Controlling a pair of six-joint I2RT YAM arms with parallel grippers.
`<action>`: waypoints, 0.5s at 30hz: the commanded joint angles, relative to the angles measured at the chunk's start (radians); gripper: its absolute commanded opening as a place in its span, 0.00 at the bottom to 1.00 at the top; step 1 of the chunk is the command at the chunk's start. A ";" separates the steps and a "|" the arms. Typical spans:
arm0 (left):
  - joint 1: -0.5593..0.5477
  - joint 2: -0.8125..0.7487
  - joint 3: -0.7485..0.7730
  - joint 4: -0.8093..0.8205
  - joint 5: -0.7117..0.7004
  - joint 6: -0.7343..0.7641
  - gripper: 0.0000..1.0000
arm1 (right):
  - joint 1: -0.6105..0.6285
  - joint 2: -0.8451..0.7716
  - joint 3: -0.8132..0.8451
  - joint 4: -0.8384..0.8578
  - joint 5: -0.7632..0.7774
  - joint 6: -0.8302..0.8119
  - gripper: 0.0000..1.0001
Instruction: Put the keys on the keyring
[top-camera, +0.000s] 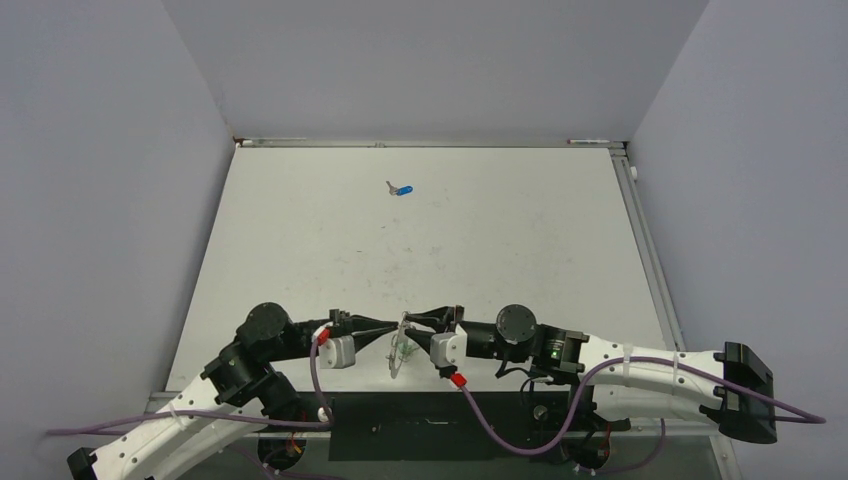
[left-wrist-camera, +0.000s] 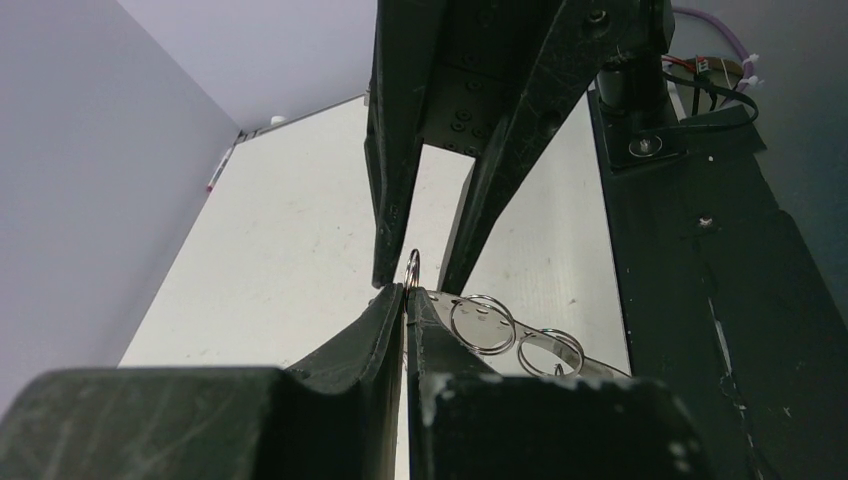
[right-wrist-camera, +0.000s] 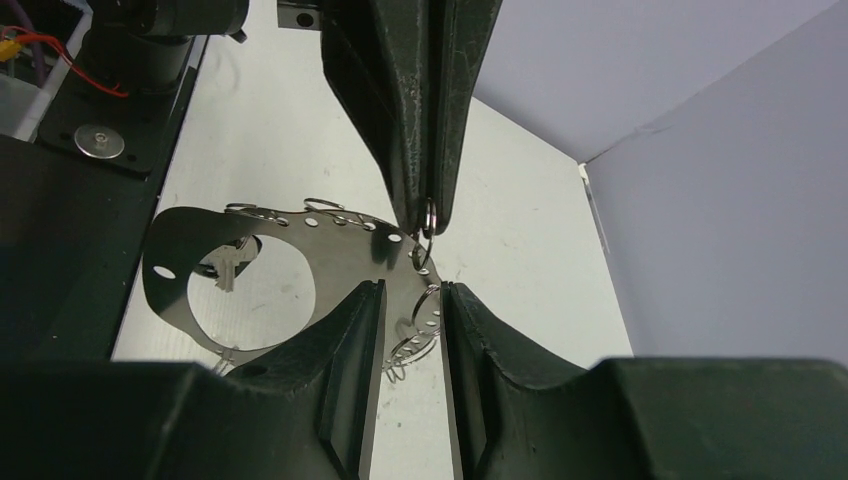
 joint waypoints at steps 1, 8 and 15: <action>0.014 -0.017 0.005 0.108 0.034 -0.027 0.00 | -0.012 0.004 0.042 0.021 -0.070 0.028 0.28; 0.026 -0.017 0.001 0.128 0.055 -0.044 0.00 | -0.024 0.000 0.033 0.067 -0.081 0.032 0.28; 0.032 -0.019 -0.004 0.141 0.066 -0.054 0.00 | -0.032 -0.001 0.027 0.102 -0.094 0.043 0.26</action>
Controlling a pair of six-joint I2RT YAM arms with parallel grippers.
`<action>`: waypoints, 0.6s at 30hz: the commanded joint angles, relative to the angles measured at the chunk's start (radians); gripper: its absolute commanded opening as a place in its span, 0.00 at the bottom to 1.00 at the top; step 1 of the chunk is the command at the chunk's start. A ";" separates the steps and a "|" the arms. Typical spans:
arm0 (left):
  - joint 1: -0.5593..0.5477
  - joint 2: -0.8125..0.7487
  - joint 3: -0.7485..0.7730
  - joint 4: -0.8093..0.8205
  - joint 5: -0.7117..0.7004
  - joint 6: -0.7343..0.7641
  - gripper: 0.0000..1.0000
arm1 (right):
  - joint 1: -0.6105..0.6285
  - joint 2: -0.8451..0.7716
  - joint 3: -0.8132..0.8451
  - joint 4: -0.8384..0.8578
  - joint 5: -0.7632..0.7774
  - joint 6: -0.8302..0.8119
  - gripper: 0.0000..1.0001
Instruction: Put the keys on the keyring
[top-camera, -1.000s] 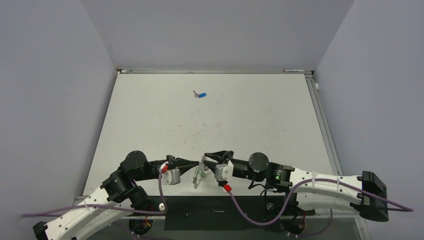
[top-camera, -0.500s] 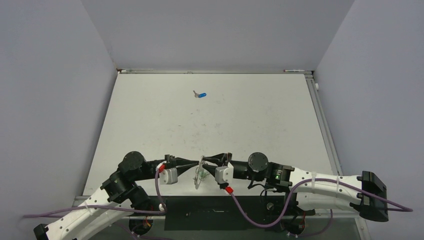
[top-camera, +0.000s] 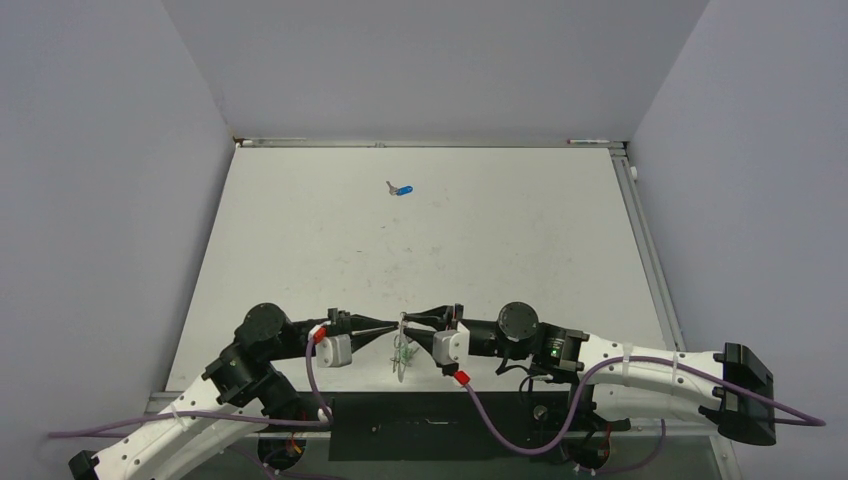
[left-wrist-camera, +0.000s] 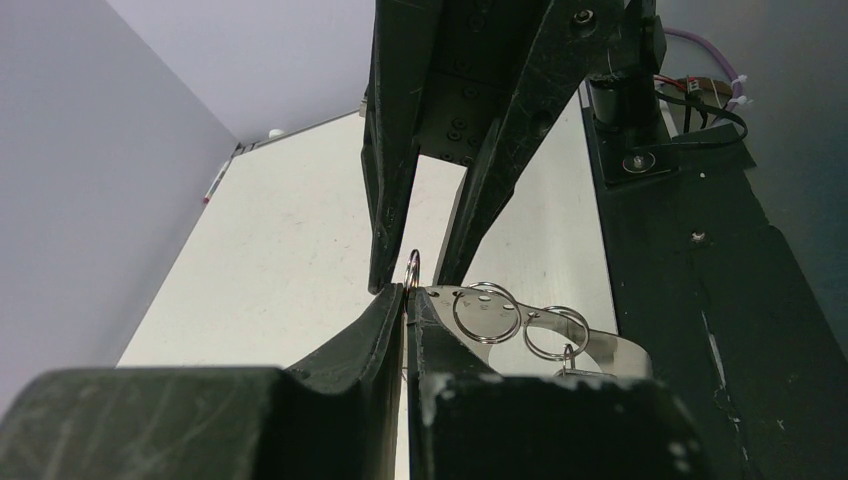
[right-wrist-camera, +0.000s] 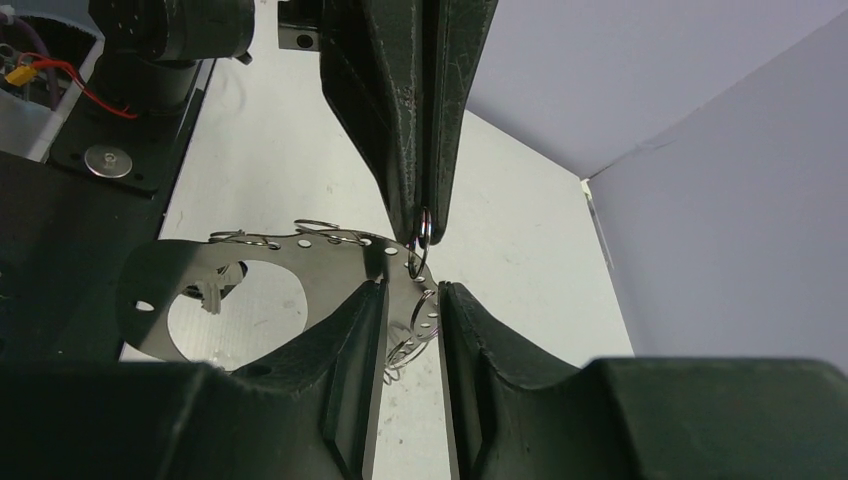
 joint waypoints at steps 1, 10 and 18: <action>0.009 -0.013 0.012 0.086 0.028 -0.021 0.00 | -0.010 -0.004 0.027 0.075 -0.047 0.026 0.26; 0.014 -0.013 0.009 0.093 0.035 -0.028 0.00 | -0.013 -0.012 0.030 0.077 -0.063 0.038 0.20; 0.017 -0.012 0.007 0.097 0.039 -0.036 0.00 | -0.012 -0.017 0.031 0.090 -0.079 0.049 0.20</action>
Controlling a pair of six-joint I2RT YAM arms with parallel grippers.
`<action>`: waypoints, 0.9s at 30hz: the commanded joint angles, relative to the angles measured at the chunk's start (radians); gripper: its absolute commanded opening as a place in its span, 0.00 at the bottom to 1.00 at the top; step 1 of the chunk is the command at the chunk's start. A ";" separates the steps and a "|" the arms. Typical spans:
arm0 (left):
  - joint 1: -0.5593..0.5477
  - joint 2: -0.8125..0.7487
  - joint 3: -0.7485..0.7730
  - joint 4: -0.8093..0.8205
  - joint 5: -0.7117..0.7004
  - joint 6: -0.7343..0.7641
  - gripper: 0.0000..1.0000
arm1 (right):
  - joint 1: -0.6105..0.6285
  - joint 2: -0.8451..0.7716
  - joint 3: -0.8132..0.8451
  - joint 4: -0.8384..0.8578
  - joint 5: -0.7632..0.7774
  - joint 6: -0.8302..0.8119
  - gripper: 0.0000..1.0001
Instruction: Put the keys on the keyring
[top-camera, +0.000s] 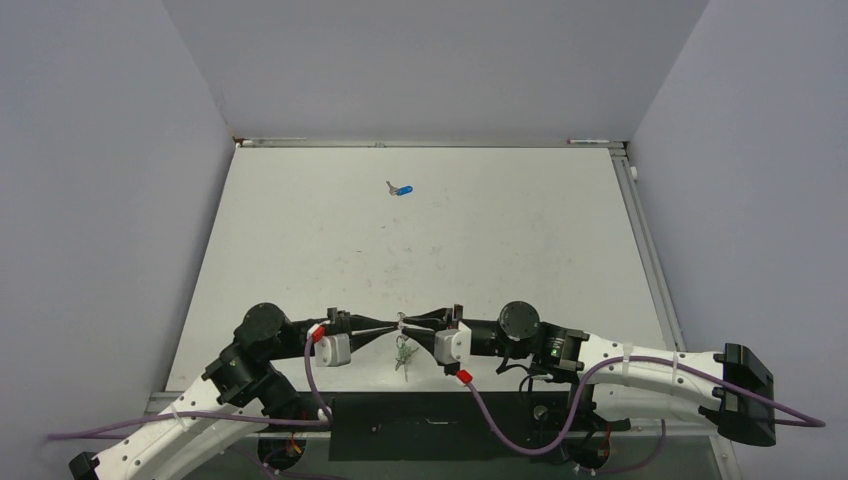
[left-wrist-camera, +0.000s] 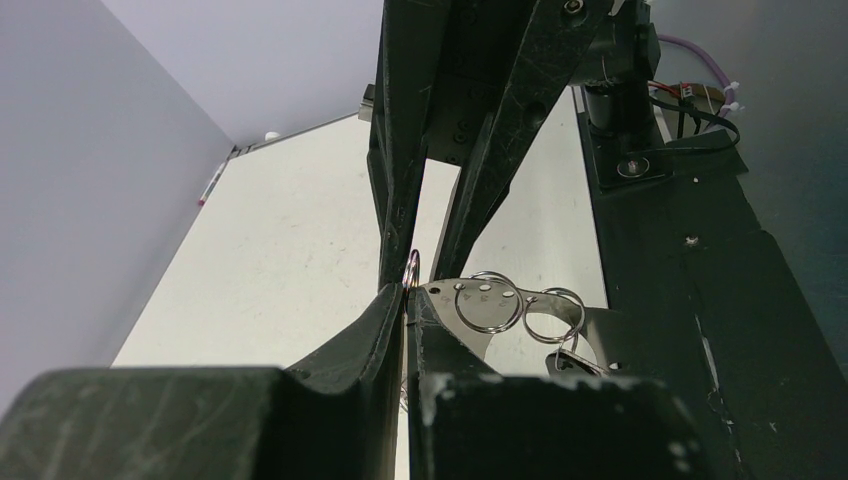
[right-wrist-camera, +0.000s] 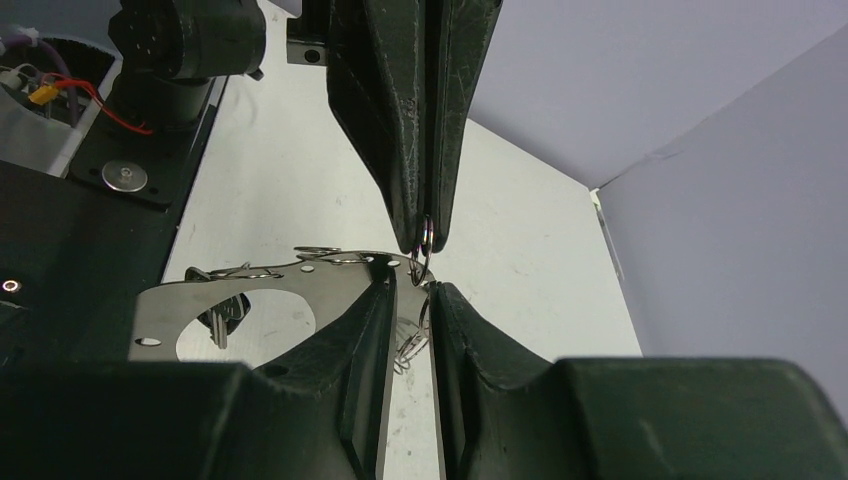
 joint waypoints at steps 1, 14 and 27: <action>0.008 -0.011 0.007 0.089 0.021 -0.017 0.00 | -0.003 -0.018 0.031 0.076 -0.052 0.025 0.20; 0.014 -0.009 0.002 0.100 0.035 -0.029 0.00 | -0.004 -0.003 0.040 0.088 -0.067 0.036 0.19; 0.018 -0.017 -0.001 0.115 0.045 -0.045 0.00 | -0.006 0.024 0.043 0.125 -0.056 0.040 0.15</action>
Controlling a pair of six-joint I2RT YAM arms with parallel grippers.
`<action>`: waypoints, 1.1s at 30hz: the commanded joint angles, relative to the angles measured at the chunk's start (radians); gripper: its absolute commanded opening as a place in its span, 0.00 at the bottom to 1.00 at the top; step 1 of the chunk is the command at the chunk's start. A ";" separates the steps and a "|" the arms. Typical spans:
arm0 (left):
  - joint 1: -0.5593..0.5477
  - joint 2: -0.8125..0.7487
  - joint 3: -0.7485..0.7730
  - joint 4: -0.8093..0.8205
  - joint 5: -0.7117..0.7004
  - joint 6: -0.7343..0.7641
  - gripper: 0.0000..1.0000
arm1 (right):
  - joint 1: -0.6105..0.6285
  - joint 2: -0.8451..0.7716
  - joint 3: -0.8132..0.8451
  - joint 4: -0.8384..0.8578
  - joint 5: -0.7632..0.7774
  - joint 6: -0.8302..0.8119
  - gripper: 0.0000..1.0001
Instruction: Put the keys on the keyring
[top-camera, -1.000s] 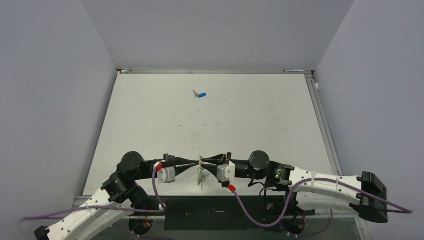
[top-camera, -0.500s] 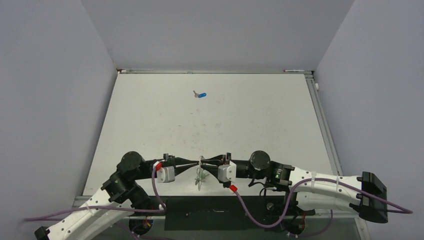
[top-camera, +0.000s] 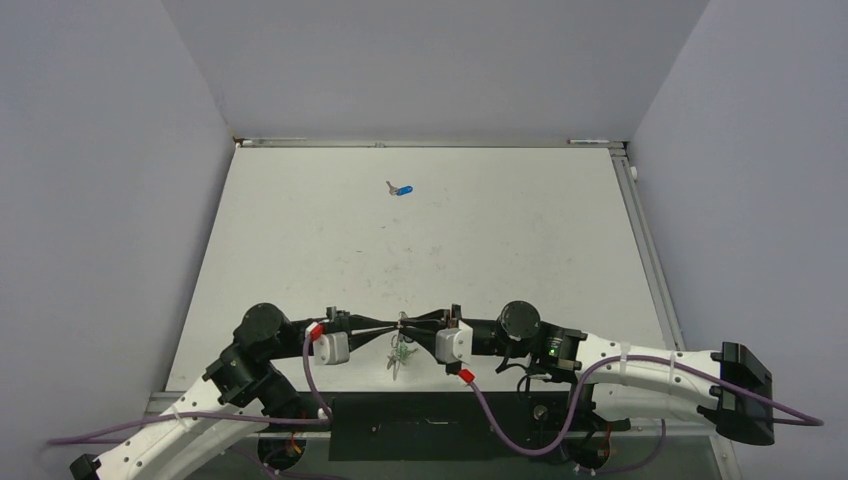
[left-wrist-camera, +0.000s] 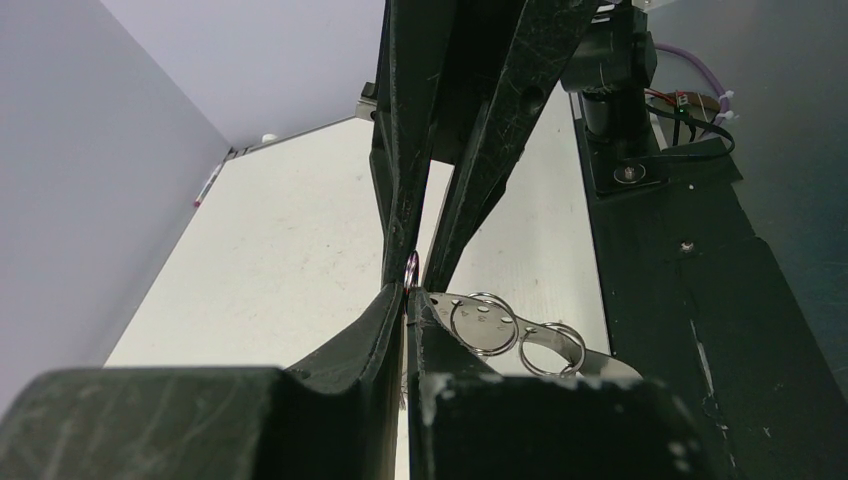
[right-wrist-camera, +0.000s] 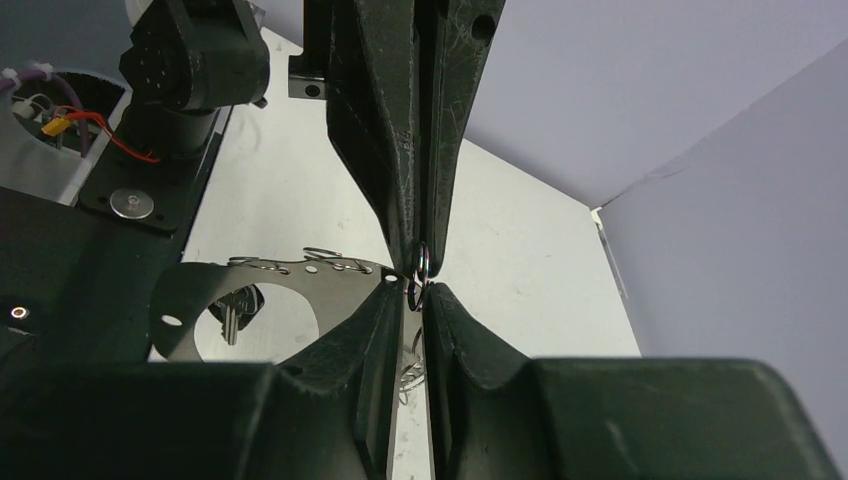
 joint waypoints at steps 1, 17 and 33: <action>0.008 -0.021 0.007 0.098 0.027 -0.025 0.00 | -0.006 0.014 0.041 0.068 -0.026 0.017 0.17; 0.121 -0.086 -0.062 0.368 0.135 -0.248 0.00 | -0.018 0.031 -0.014 0.340 -0.080 0.143 0.23; 0.162 -0.091 -0.094 0.524 0.157 -0.390 0.00 | -0.029 0.060 -0.010 0.400 -0.105 0.184 0.23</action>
